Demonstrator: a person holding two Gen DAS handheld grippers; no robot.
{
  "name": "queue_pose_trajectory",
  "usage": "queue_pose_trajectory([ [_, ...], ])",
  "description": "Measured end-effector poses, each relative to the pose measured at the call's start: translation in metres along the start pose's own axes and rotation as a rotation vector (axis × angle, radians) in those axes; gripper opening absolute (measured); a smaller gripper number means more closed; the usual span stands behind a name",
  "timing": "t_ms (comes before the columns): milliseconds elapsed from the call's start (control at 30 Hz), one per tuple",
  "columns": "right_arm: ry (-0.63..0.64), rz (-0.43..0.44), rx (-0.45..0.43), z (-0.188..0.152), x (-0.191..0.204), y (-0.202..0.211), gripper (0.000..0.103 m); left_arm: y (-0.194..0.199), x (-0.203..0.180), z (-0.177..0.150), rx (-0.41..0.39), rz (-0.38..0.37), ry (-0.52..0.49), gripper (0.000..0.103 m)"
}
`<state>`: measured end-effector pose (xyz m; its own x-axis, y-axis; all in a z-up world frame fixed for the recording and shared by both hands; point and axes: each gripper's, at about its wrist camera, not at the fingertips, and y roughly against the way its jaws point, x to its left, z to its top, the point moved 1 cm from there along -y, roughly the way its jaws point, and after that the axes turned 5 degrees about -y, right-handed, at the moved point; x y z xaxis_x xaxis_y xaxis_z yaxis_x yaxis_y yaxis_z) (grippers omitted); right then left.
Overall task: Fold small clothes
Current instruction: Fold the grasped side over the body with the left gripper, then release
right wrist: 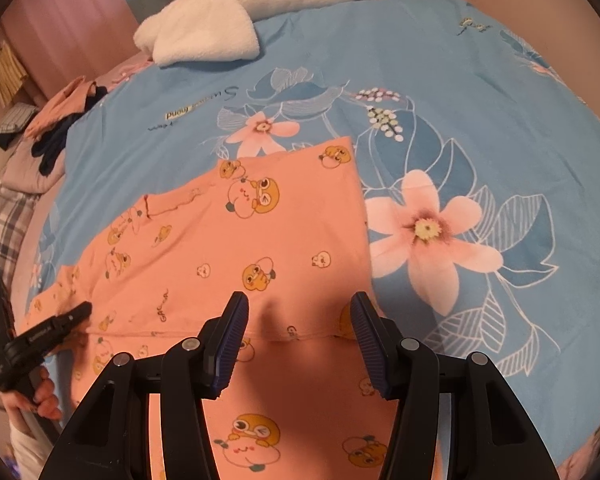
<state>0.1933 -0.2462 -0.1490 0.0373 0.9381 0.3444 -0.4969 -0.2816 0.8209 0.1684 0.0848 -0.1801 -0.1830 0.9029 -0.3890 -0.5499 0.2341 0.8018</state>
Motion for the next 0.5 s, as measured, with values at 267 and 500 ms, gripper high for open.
queue_pose_trajectory([
  [267, 0.001, -0.038, 0.059, -0.005, -0.004, -0.023, 0.056, 0.001, -0.001, -0.002, -0.013, 0.0, -0.012, 0.012],
  [500, 0.035, -0.079, 0.054, -0.007, 0.001, -0.028, 0.056, 0.001, 0.0, -0.003, -0.022, -0.006, -0.003, 0.012],
])
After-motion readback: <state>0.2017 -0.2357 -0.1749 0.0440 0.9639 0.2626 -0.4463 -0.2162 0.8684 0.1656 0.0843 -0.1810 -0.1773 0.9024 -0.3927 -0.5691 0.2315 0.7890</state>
